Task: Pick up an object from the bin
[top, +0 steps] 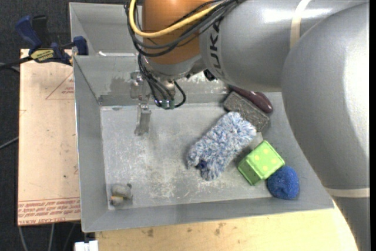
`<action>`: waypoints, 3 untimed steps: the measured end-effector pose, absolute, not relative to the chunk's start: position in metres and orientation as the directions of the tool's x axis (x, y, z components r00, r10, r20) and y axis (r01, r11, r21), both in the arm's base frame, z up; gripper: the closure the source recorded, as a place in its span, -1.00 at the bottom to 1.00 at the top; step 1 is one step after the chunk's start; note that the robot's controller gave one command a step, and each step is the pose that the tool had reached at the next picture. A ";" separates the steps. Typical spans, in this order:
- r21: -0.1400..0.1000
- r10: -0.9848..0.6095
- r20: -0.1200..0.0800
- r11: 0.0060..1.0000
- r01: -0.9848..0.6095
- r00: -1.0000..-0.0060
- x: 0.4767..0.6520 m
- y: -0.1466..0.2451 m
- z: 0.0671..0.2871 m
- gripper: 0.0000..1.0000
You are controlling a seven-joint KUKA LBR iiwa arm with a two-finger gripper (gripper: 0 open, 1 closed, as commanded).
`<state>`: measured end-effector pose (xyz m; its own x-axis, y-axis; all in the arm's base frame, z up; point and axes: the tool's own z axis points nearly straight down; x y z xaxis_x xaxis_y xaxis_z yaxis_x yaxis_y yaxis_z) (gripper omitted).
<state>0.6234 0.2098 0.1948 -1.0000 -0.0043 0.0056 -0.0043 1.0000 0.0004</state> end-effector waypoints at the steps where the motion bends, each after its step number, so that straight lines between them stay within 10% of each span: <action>1: 0.001 -0.001 -0.001 1.000 -0.001 -1.000 0.625 0.209 0.200 -1.00; 2: 0.004 -0.019 -0.006 1.000 -0.019 -1.000 0.638 0.168 0.160 -1.00; 3: -0.001 -0.013 0.006 1.000 -0.013 -1.000 0.634 0.145 0.182 -1.00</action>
Offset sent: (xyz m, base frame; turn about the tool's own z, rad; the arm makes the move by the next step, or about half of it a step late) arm 0.0190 -0.0624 -0.0540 -0.0175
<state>0.6337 0.1451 0.1824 -0.9999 -0.0133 0.0058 -0.0133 0.9999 -0.0008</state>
